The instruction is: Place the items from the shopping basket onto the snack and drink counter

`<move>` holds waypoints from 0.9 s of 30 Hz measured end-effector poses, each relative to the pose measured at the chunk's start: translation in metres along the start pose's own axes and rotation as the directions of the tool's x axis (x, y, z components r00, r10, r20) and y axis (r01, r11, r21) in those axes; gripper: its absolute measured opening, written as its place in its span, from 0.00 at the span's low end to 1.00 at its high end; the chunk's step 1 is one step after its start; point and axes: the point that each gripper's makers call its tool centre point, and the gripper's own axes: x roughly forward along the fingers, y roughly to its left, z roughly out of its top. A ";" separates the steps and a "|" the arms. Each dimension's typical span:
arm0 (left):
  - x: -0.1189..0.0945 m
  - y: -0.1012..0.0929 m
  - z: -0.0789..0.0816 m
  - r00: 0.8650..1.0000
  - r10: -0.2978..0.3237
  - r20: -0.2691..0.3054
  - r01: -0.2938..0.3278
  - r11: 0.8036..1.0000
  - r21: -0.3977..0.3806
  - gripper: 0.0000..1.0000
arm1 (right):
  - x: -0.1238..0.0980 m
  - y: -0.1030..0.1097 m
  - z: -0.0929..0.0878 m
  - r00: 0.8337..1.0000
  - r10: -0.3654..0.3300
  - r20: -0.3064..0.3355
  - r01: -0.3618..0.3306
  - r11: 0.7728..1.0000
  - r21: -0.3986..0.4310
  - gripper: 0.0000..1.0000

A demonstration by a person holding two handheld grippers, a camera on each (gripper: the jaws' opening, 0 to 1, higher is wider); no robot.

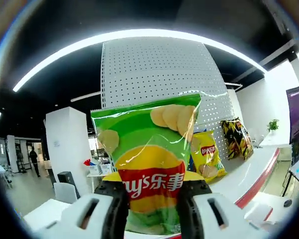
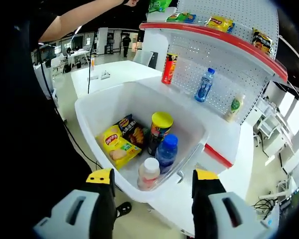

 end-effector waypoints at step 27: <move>0.065 0.019 -0.051 0.989 0.035 -0.143 -0.043 0.998 -0.050 0.38 | -0.002 -0.008 0.002 0.999 -0.039 0.007 0.039 0.999 0.022 0.60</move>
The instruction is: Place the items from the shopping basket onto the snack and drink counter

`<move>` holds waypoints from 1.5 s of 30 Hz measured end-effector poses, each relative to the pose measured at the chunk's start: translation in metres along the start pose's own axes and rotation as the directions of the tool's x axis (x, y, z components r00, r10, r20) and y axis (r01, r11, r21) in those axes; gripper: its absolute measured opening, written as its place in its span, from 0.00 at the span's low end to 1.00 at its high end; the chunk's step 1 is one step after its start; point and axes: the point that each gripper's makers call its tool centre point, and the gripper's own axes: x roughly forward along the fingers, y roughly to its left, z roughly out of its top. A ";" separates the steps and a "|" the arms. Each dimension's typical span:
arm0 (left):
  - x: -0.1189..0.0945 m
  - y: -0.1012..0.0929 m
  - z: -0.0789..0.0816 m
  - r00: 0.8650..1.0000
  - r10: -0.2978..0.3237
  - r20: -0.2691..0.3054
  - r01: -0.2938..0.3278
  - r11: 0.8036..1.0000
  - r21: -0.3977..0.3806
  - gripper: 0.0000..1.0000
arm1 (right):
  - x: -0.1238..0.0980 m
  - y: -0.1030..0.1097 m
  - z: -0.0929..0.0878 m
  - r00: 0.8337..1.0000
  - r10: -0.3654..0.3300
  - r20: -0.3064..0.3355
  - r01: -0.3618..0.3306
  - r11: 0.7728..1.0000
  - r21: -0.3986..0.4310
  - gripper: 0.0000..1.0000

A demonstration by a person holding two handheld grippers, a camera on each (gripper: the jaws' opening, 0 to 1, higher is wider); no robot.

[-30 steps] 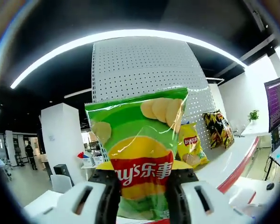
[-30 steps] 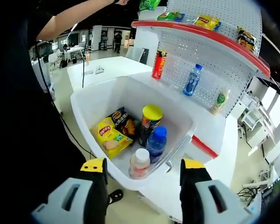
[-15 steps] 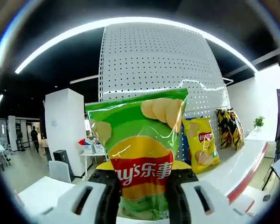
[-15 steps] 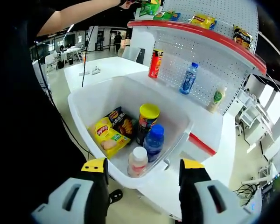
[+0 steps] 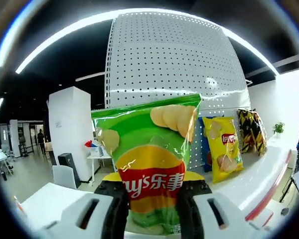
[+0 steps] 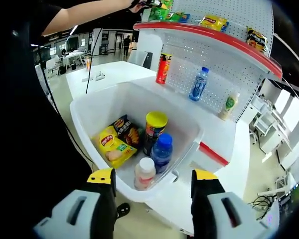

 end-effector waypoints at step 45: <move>0.039 0.015 -0.037 0.986 0.037 -0.163 -0.038 0.999 -0.004 0.39 | -0.009 -0.002 -0.014 0.999 -0.050 -0.016 0.050 0.997 0.050 0.61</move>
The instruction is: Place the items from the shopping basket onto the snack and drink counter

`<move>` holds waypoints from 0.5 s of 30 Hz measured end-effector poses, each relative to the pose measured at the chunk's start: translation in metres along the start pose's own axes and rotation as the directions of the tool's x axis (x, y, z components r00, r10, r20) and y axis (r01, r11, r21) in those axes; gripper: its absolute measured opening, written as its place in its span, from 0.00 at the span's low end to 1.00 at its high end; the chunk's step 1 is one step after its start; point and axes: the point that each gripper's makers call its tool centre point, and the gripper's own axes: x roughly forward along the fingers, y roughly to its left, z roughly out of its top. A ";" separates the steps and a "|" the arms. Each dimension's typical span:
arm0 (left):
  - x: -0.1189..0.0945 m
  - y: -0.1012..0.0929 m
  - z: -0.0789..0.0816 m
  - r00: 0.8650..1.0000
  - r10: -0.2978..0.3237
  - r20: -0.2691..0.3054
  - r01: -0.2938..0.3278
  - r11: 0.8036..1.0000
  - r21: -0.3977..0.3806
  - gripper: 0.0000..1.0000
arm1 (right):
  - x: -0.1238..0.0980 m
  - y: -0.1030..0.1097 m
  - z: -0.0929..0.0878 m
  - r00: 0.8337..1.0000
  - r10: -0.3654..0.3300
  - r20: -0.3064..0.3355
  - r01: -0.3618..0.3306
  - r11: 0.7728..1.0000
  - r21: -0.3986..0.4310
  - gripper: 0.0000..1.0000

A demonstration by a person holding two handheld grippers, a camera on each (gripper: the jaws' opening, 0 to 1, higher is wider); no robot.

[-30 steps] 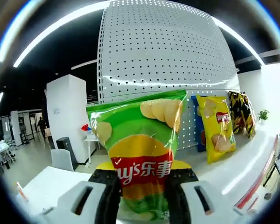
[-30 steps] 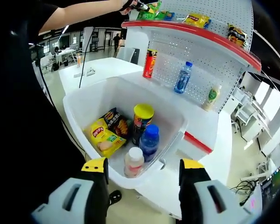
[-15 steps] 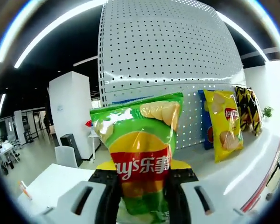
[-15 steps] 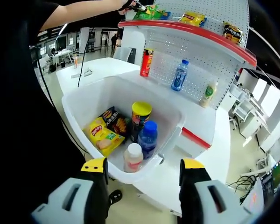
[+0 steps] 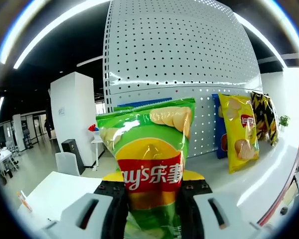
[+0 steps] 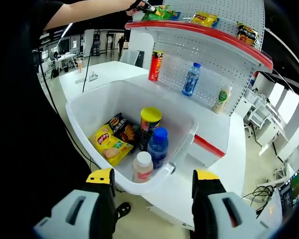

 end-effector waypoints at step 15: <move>0.004 0.000 -0.005 1.000 -0.010 -0.014 0.010 0.999 -0.030 0.41 | -0.003 0.000 -0.001 1.000 -0.006 -0.004 0.006 1.000 0.000 0.61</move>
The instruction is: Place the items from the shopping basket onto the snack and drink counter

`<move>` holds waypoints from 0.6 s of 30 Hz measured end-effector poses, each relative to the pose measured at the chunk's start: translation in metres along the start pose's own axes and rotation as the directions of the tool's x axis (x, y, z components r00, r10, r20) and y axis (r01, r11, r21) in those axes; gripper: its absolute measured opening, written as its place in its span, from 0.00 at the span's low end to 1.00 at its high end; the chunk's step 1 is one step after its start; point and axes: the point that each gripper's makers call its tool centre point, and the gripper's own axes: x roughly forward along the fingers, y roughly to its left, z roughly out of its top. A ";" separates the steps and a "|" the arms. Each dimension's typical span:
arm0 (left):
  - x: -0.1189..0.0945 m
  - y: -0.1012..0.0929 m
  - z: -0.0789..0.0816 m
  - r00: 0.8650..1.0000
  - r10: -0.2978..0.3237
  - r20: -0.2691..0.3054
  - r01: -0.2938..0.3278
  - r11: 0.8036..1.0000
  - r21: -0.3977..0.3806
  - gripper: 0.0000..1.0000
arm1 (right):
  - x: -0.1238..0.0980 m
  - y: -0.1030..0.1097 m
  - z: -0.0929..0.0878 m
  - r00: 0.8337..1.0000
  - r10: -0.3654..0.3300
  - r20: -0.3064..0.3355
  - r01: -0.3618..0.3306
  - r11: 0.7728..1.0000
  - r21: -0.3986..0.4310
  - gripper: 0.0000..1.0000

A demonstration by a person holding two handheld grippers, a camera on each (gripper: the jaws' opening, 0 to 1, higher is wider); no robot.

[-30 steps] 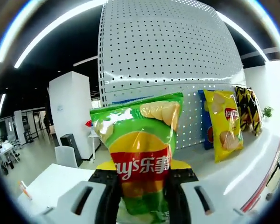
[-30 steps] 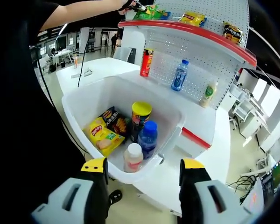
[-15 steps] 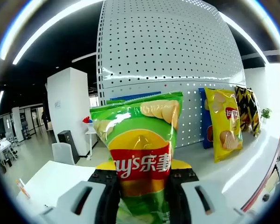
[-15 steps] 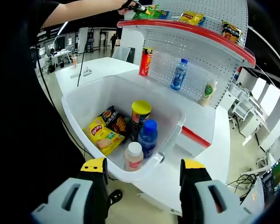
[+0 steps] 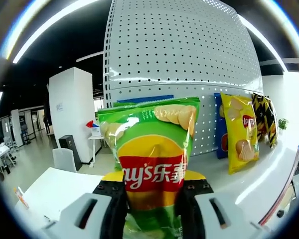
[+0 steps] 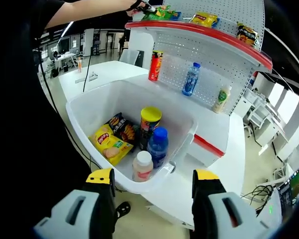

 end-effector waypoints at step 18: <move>0.007 0.003 -0.005 1.000 -0.023 0.001 0.023 0.999 -0.033 0.47 | 0.003 0.004 -0.009 1.000 0.010 -0.014 -0.010 1.000 0.019 0.61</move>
